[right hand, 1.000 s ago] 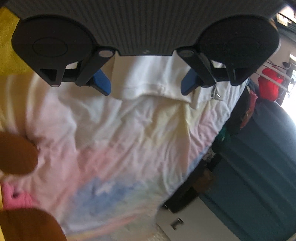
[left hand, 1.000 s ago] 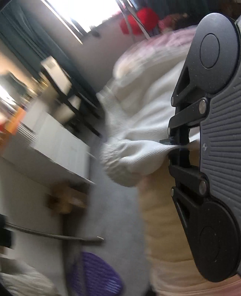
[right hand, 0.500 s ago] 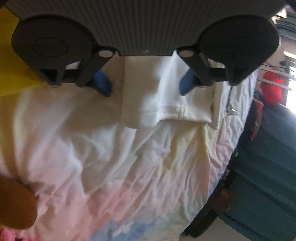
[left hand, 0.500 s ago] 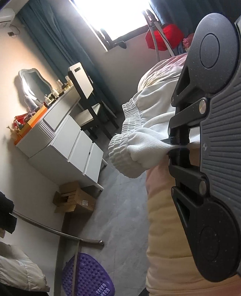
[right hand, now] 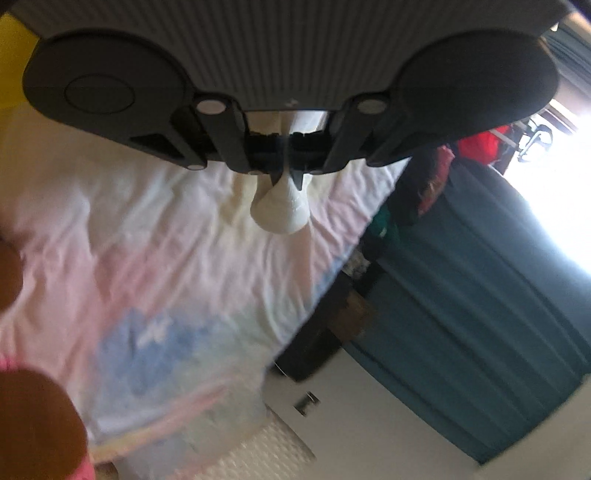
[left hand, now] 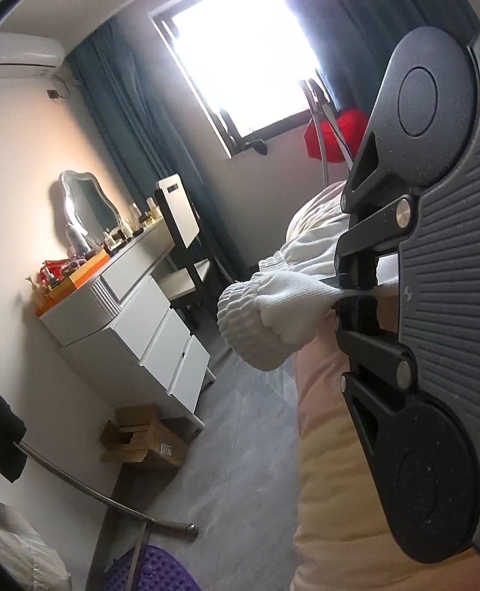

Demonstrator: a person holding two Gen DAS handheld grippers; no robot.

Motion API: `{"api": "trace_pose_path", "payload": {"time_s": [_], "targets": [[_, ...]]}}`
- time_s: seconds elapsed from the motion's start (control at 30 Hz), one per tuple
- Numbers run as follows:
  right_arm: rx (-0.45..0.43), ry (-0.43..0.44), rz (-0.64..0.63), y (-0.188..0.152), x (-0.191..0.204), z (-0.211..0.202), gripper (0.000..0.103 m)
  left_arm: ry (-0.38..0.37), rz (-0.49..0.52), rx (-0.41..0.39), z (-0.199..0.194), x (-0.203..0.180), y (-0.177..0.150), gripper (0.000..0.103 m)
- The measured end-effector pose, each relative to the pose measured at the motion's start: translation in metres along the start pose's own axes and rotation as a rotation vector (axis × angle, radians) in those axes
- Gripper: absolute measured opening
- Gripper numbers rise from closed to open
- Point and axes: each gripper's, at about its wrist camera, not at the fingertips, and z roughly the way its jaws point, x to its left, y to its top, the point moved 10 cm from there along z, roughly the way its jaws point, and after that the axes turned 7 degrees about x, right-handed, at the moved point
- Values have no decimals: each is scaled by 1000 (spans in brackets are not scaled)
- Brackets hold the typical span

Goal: Fold clothes

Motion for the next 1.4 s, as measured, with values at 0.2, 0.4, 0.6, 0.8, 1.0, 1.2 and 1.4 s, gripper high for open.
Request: {"api": "trace_pose_path", "payload": {"time_s": [0.2, 0.4, 0.6, 0.8, 1.0, 1.2, 1.4], "targets": [[44, 2, -78, 14, 49, 42, 6, -1, 28, 43, 16, 0, 12, 2], [63, -14, -203, 14, 137, 131, 6, 22, 121, 16, 72, -64, 35, 3], [102, -112, -274, -17, 184, 256, 6, 103, 229, 0, 179, -124, 43, 3], [135, -219, -413, -64, 185, 355, 6, 246, 336, 46, 299, -143, 38, 4], [148, -259, -477, -87, 183, 376, 8, 318, 373, 93, 349, -134, 28, 8], [218, -119, -466, -84, 186, 344, 51, 279, 426, 124, 330, -134, 20, 43], [246, 0, -408, -68, 167, 270, 77, 241, 486, 165, 279, -129, -14, 78]]}}
